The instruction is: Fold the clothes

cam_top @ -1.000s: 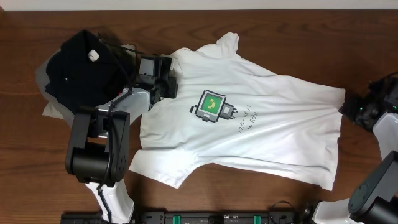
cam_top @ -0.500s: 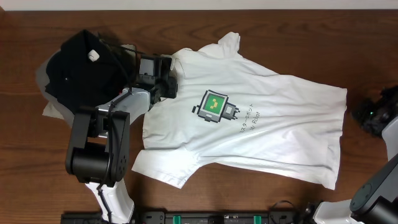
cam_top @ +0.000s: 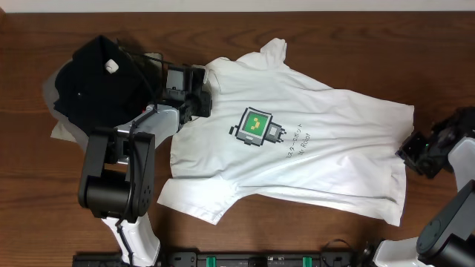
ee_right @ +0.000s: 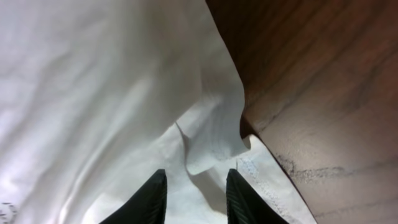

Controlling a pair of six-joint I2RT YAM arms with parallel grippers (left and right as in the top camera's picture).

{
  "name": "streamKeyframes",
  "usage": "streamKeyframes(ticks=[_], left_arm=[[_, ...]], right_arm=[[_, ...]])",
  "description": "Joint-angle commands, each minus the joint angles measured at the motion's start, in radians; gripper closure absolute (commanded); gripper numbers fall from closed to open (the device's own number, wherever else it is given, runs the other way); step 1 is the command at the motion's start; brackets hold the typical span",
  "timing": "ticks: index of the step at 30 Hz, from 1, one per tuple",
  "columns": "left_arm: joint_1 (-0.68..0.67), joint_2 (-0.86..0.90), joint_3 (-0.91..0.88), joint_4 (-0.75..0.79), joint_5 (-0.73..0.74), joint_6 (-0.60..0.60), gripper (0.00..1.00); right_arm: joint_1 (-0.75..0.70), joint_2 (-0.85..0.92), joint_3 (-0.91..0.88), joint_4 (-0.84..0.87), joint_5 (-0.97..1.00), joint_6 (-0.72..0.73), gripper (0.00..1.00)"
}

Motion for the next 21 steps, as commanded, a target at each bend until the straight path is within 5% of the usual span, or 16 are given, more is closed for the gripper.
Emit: streamKeyframes(ticks=[1, 4, 13, 16, 19, 21], left_arm=[[0.000, -0.029, 0.008, 0.002, -0.009, -0.002, 0.89], [0.000, -0.029, 0.008, 0.002, -0.009, -0.002, 0.89], [0.000, -0.029, 0.008, 0.017, -0.009, -0.002, 0.89], [0.000, -0.029, 0.008, 0.017, -0.009, -0.002, 0.89], [0.000, -0.029, 0.008, 0.017, -0.009, -0.002, 0.89], [0.000, -0.029, 0.008, 0.017, -0.009, -0.002, 0.89]], right_arm=[[0.011, -0.012, -0.050, 0.034, 0.034, 0.005, 0.66], [0.011, -0.012, -0.101, 0.082, 0.022, -0.007, 0.58], [0.011, -0.012, -0.154, 0.147, -0.168, -0.123, 0.60], [0.011, -0.012, -0.154, 0.143, -0.168, -0.124, 0.69], [0.008, -0.012, -0.154, 0.142, -0.158, -0.122, 0.95], [0.000, -0.013, -0.154, 0.139, -0.132, -0.111, 0.99]])
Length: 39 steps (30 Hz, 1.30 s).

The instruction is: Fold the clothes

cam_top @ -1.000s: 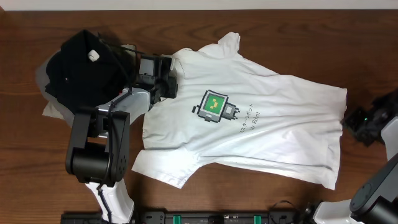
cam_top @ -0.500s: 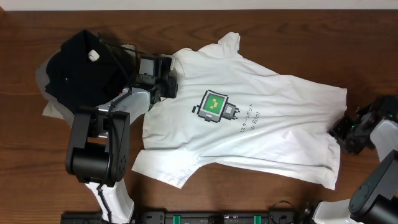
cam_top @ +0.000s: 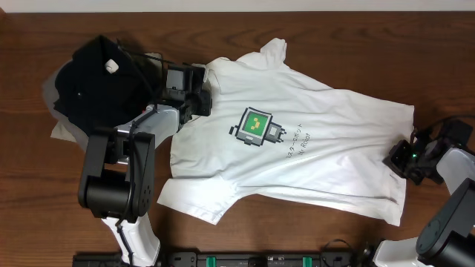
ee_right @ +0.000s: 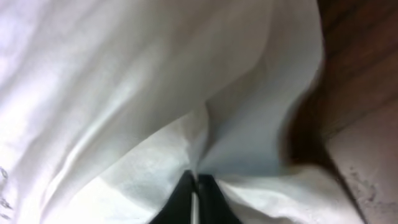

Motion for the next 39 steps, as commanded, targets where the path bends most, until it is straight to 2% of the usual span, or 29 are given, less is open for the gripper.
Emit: streamKeyframes(ticks=[1, 5, 13, 22, 26, 28, 31, 34, 37, 39], left_arm=[[0.000, -0.029, 0.008, -0.002, -0.009, -0.002, 0.89], [0.000, -0.029, 0.008, -0.002, -0.009, -0.002, 0.89], [0.000, -0.029, 0.008, -0.002, -0.009, -0.002, 0.89], [0.000, -0.029, 0.008, -0.002, -0.007, -0.002, 0.89], [-0.001, -0.039, 0.008, -0.002, 0.097, -0.002, 0.89], [-0.001, -0.047, 0.008, -0.002, 0.157, -0.002, 0.84], [-0.003, -0.048, 0.008, -0.013, 0.251, -0.002, 0.83], [-0.018, -0.047, 0.007, -0.057, 0.253, 0.020, 0.83], [-0.034, -0.044, 0.007, -0.085, 0.253, 0.064, 0.83], [-0.042, -0.040, 0.007, -0.095, 0.249, 0.093, 0.78]], right_arm=[[-0.013, -0.013, -0.009, -0.005, 0.019, 0.006, 0.99], [-0.066, -0.050, -0.009, -0.042, 0.043, 0.049, 0.99], [-0.161, -0.242, -0.009, -0.165, 0.194, 0.167, 0.99], [-0.161, -0.287, -0.009, -0.159, 0.193, 0.170, 0.97], [-0.161, -0.287, -0.009, -0.158, 0.193, 0.170, 0.99], [-0.161, -0.287, -0.009, -0.155, 0.189, 0.170, 0.98], [-0.161, -0.287, -0.009, -0.146, 0.148, 0.169, 0.99], [-0.161, -0.287, -0.009, -0.143, 0.139, 0.169, 0.99], [-0.162, -0.287, -0.009, -0.157, 0.234, 0.216, 0.99], [-0.163, -0.287, -0.009, -0.163, 0.294, 0.259, 0.99]])
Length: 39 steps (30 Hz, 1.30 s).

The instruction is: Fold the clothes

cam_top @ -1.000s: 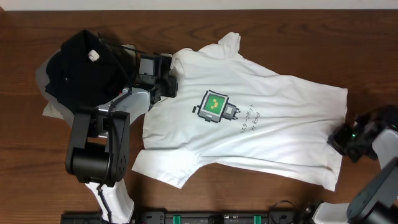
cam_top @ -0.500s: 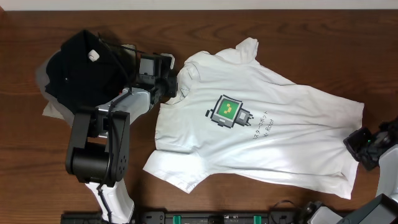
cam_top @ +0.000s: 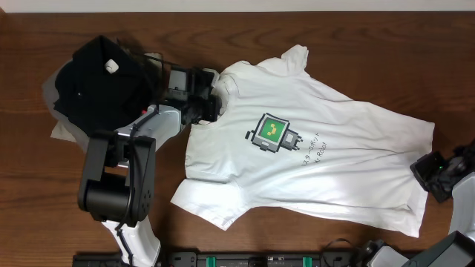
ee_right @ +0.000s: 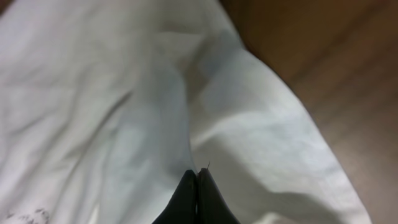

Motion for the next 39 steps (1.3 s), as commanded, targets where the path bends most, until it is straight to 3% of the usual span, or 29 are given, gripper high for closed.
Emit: streamKeyframes(ticks=[1, 18, 20, 23, 25, 31, 33, 35, 39], left_arm=[[-0.016, -0.014, 0.007, -0.012, 0.029, 0.064, 0.78], [-0.017, 0.023, 0.007, -0.007, -0.042, 0.059, 0.78], [-0.017, 0.023, 0.007, -0.002, -0.042, 0.060, 0.78], [-0.016, 0.022, 0.008, 0.044, -0.042, 0.060, 0.78], [-0.016, 0.022, 0.019, 0.063, -0.042, 0.059, 0.77], [-0.021, 0.031, 0.028, 0.064, -0.042, 0.060, 0.77], [-0.019, 0.051, 0.028, 0.078, -0.047, 0.068, 0.81], [-0.019, 0.082, 0.028, 0.102, -0.054, 0.067, 0.94], [-0.019, 0.132, 0.041, 0.138, -0.053, 0.059, 0.94]], right_arm=[[-0.013, -0.007, -0.005, -0.004, 0.119, 0.081, 0.99], [-0.014, -0.007, -0.005, -0.042, 0.347, 0.192, 0.99], [-0.014, -0.007, -0.004, -0.035, 0.303, 0.191, 0.93], [-0.014, -0.007, -0.004, -0.010, 0.221, 0.164, 0.65], [-0.014, -0.007, -0.004, 0.001, 0.182, 0.154, 0.58], [-0.014, -0.007, -0.004, 0.084, 0.011, 0.112, 0.59], [-0.014, -0.007, -0.004, 0.142, -0.105, 0.040, 0.59], [-0.014, -0.007, -0.004, 0.183, -0.225, -0.012, 0.59], [-0.013, -0.007, -0.004, 0.225, -0.371, -0.056, 0.59]])
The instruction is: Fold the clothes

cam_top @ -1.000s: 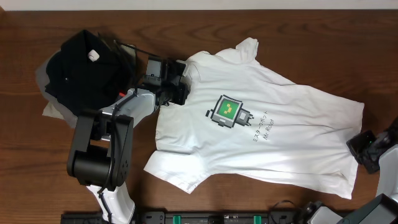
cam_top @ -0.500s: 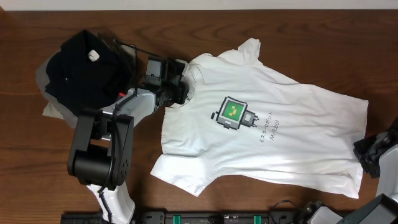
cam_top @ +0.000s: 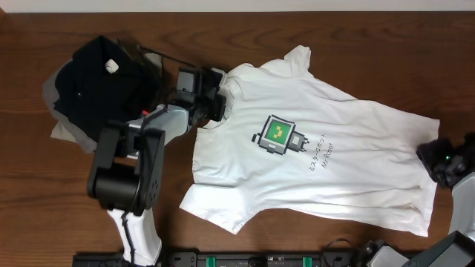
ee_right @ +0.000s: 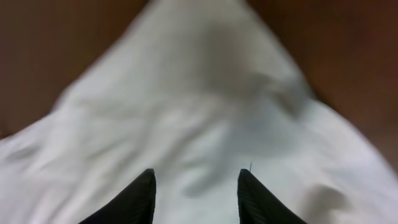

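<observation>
A white T-shirt with a green robot print lies spread on the brown table, collar to the left and hem to the right. My left gripper sits at the collar edge; the overhead view does not show how its jaws stand. My right gripper is at the hem on the right side. In the right wrist view the right gripper stands open, its dark fingers apart just over the white cloth, with nothing between them.
A pile of black clothing lies on a grey sheet at the back left, beside the left arm. The left arm's base stands at the front left. A black rail runs along the table's front edge.
My right gripper, shut on the hem before, now stands open with the cloth released. The shirt lies slightly further right, and the left gripper has shifted right with the collar.
The right gripper was open over the shirt's right hem, the shirt lying further left. Then it was shut on the hem fold. Later the whole shirt lay further right, still in that grip, flatter. Now the right gripper is open and the shirt lies spread.
</observation>
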Controlling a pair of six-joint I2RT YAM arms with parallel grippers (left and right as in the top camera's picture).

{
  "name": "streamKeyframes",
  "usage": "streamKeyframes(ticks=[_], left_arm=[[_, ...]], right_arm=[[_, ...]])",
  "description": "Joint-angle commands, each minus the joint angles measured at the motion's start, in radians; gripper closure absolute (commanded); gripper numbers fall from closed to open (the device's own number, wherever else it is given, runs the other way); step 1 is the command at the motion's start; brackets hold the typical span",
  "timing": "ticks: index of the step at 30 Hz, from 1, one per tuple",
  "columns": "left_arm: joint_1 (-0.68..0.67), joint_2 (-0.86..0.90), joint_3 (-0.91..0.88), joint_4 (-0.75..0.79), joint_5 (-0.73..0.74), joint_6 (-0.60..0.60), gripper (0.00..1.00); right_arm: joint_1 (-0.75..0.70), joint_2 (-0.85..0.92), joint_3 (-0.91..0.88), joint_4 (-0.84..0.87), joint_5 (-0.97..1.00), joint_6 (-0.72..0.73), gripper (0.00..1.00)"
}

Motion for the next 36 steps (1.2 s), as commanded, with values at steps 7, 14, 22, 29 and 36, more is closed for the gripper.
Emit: streamKeyframes(ticks=[7, 14, 22, 29, 36], left_arm=[[0.008, 0.087, 0.084, -0.005, -0.313, -0.093, 0.94], [0.111, 0.105, 0.113, -0.006, -0.453, -0.205, 0.94], [0.140, 0.104, 0.125, -0.031, -0.355, -0.204, 0.94], [0.137, 0.064, 0.130, -0.090, -0.319, -0.204, 0.83], [0.137, -0.052, 0.130, -0.112, -0.318, -0.204, 0.71]], right_arm=[[-0.010, -0.007, -0.003, 0.007, -0.212, -0.087, 0.62], [0.029, -0.007, -0.003, 0.005, -0.167, -0.117, 0.58], [0.163, 0.096, -0.004, 0.080, -0.087, -0.116, 0.52], [0.211, 0.182, -0.004, -0.013, -0.040, -0.138, 0.50], [0.210, 0.186, -0.004, 0.078, 0.011, -0.123, 0.61]])
